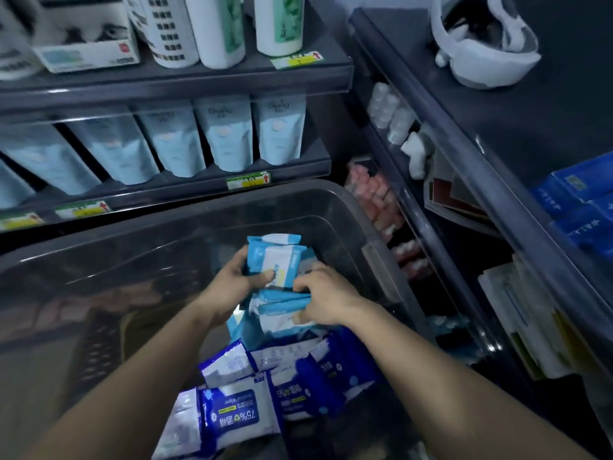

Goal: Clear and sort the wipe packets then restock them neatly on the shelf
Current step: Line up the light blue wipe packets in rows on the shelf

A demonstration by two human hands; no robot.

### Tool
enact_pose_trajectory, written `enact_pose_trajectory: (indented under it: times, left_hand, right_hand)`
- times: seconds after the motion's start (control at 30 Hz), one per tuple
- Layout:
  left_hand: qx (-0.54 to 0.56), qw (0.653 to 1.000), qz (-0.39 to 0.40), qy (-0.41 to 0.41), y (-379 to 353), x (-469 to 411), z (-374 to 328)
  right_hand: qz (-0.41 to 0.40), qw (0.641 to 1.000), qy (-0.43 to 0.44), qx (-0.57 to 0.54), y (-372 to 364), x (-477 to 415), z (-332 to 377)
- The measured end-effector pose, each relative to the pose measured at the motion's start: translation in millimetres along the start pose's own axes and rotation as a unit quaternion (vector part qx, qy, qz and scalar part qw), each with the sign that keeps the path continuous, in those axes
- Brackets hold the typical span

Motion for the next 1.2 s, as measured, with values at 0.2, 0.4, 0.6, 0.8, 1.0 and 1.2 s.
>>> enact_pose_trajectory:
  times: [0.2,0.4,0.6,0.8,1.0,1.2]
  left_hand:
    - [0.162,0.986,0.027,0.011,-8.0,34.7,-27.7]
    - [0.051,0.996,0.022,-0.069,-21.1,57.2,-74.4]
    - [-0.361,0.883,0.089,-0.288,-65.3,101.0,-128.6]
    - [-0.415,0.816,0.173,-0.363,-133.4,154.8,-145.7]
    - [-0.265,0.858,0.253,-0.359,-207.2,197.7,-127.2]
    - [-0.213,0.85,0.35,-0.33,-295.4,257.4,-91.5]
  right_hand:
    - [-0.061,0.979,0.077,-0.178,27.1,24.4,22.7]
    - [-0.178,0.978,0.073,-0.08,59.6,78.3,30.3]
    - [-0.26,0.962,0.049,0.072,73.7,149.4,41.8]
    - [-0.328,0.942,-0.023,0.061,71.2,232.6,25.7]
    - [-0.445,0.886,-0.13,-0.002,70.1,342.8,-14.0]
    - [-0.484,0.844,-0.23,0.002,42.0,459.2,-49.4]
Point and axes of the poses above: each hand's wrist, its own x-axis away from the middle knuckle, its own y-axis out of the back of the hand, z = x × y, the point moved 7 cm from there along -x, towards the middle knuckle, and after that the axes turned 2 degrees about -z, right-handed, at the moved point
